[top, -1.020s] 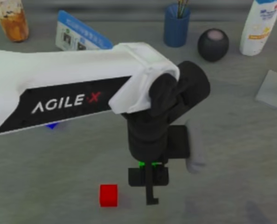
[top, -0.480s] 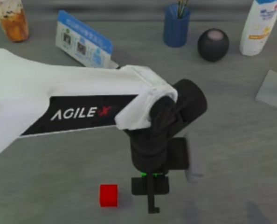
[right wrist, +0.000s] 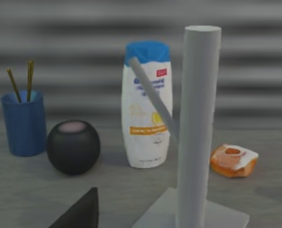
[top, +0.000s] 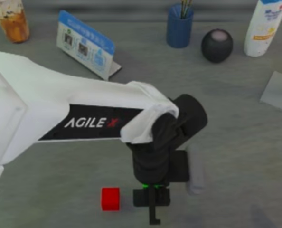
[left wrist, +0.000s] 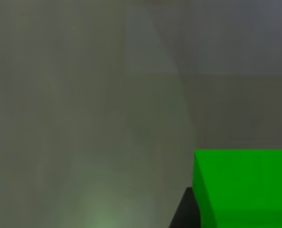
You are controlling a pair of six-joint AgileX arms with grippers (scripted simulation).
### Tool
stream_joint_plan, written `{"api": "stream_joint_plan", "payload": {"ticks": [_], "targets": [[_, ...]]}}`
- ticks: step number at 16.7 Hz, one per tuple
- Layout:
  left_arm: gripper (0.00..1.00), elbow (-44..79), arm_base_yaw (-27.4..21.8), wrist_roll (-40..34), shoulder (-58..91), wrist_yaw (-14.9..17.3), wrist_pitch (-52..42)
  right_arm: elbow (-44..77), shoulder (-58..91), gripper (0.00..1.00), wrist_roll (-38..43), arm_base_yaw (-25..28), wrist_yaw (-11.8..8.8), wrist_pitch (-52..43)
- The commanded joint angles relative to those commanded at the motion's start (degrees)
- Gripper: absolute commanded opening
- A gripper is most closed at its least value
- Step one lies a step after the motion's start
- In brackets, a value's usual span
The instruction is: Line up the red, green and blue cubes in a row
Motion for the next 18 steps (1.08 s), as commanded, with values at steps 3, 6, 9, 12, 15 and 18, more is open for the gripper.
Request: {"api": "stream_joint_plan", "payload": {"ticks": [3, 6, 9, 12, 15, 18], "targets": [[0.30, 0.0, 0.0, 0.0, 0.0, 0.0, 0.0, 0.0, 0.0, 1.00, 0.0, 0.0, 0.0, 0.0], [0.53, 0.0, 0.0, 0.0, 0.0, 0.0, 0.0, 0.0, 0.0, 1.00, 0.0, 0.0, 0.0, 0.0], [0.75, 0.0, 0.0, 0.0, 0.0, 0.0, 0.0, 0.0, 0.0, 1.00, 0.0, 0.0, 0.0, 0.0], [0.98, 0.0, 0.0, 0.0, 0.0, 0.0, 0.0, 0.0, 0.0, 1.00, 0.0, 0.0, 0.0, 0.0], [1.00, 0.0, 0.0, 0.0, 0.0, 0.0, 0.0, 0.0, 0.0, 1.00, 0.0, 0.0, 0.0, 0.0], [1.00, 0.0, 0.0, 0.0, 0.0, 0.0, 0.0, 0.0, 0.0, 1.00, 0.0, 0.0, 0.0, 0.0]]}}
